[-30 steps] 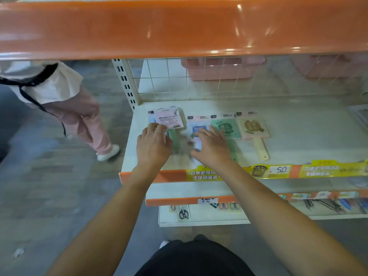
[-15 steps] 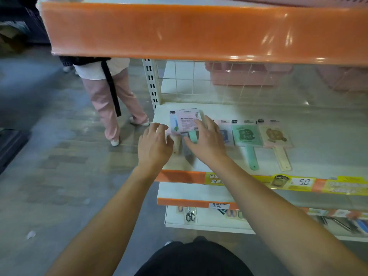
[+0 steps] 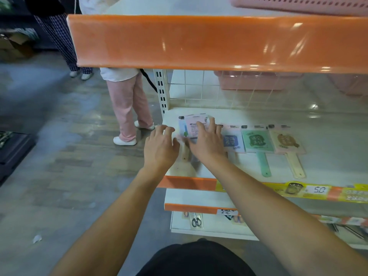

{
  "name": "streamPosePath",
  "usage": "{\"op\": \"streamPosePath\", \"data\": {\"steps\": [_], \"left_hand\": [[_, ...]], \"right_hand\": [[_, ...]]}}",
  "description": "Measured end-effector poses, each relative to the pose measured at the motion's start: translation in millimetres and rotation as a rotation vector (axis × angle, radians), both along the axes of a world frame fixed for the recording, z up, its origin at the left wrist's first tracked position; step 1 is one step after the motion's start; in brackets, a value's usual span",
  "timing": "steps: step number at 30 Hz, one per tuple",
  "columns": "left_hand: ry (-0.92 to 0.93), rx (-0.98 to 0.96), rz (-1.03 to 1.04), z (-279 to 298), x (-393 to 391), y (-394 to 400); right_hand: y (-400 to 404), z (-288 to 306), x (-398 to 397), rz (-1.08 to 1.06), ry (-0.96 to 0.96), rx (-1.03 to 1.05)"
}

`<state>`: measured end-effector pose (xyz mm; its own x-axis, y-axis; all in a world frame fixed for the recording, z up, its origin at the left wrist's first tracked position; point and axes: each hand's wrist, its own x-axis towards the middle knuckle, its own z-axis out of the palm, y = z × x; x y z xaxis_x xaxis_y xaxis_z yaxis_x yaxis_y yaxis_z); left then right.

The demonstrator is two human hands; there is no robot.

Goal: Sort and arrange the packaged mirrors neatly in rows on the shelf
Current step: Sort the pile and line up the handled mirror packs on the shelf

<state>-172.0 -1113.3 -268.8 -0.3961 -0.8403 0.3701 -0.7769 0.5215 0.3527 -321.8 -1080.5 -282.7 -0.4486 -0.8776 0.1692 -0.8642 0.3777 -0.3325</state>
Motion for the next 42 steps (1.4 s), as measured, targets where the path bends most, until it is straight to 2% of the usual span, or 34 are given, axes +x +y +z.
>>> {"op": "streamPosePath", "data": {"steps": [13, 23, 32, 42], "left_hand": [[-0.013, 0.048, 0.000, -1.0, -3.1, -3.7], [-0.022, 0.068, -0.029, 4.2, -27.0, 2.4], [-0.068, 0.117, -0.124, 4.9, -74.7, 18.6], [0.008, 0.084, -0.273, 7.8, -108.4, 34.9]], "right_hand": [[0.7, -5.5, 4.5, -0.010, -0.040, 0.017], [20.0, 10.6, -20.0, -0.077, -0.160, -0.134], [60.8, 8.7, -47.1, -0.126, -0.146, -0.216], [91.0, 27.6, -54.3, -0.123, -0.449, -0.316]]}}
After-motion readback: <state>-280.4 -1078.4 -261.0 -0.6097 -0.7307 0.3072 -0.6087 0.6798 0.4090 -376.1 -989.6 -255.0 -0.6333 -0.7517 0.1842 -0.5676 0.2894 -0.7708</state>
